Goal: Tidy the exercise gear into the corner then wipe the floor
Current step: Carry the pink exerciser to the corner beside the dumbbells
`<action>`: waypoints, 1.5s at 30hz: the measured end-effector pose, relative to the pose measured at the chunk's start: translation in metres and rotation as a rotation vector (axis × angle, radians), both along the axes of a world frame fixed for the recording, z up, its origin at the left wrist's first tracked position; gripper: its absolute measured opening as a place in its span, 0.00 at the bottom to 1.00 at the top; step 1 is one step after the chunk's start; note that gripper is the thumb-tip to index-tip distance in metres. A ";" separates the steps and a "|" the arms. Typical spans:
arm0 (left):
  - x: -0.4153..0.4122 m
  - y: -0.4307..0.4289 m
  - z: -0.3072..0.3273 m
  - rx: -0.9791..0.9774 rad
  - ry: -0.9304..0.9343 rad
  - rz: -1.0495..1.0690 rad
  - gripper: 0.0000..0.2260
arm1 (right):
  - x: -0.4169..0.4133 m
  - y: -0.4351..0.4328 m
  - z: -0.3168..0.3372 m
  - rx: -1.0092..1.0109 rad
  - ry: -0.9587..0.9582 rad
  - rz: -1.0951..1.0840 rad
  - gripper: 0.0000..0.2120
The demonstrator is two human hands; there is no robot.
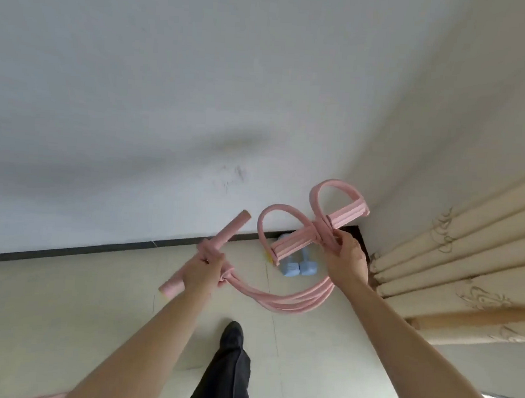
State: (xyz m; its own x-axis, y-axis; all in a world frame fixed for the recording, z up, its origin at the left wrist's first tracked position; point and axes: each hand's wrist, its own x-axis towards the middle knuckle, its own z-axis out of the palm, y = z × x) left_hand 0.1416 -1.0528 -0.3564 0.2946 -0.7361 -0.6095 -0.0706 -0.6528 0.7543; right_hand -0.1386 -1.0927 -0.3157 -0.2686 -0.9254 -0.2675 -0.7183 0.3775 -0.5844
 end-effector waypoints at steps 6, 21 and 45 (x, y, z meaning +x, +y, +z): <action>-0.041 -0.070 -0.040 0.210 -0.043 0.211 0.25 | -0.033 -0.080 -0.065 0.156 -0.251 -0.142 0.21; -0.087 -0.119 -0.354 0.491 0.049 0.533 0.10 | -0.051 -0.173 -0.419 0.489 0.006 0.377 0.13; -0.078 -0.172 -0.759 0.490 0.044 0.812 0.05 | 0.003 -0.257 -0.778 0.049 0.147 0.900 0.17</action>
State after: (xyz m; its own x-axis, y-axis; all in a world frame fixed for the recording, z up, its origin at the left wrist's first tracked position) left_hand 0.0639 -1.2246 -1.1149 0.5736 0.0242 -0.8187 0.5659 -0.7343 0.3748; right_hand -0.1352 -1.3494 -1.0938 0.5149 -0.7905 -0.3317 -0.8192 -0.3396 -0.4621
